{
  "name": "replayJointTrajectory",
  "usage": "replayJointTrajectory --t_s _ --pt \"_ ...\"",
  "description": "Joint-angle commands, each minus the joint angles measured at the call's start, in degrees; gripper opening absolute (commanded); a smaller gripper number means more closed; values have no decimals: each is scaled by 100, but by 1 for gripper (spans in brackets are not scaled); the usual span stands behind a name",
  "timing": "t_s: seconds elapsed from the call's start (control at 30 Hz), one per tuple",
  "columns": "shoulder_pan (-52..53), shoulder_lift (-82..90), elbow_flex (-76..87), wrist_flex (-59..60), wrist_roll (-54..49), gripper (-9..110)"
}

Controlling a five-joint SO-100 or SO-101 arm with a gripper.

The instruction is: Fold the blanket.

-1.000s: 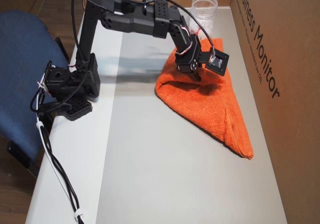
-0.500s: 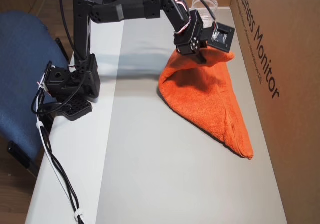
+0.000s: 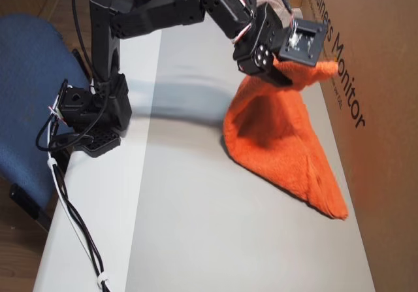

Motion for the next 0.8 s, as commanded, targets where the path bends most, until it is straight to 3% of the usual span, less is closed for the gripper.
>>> replayJointTrajectory --t_s 0.0,0.43,0.77 --pt "299 -70 -413 -360 62 0" --pt "747 -1239 -598 -2382 18 0" --pt "1169 -2681 -2065 -2610 62 0"
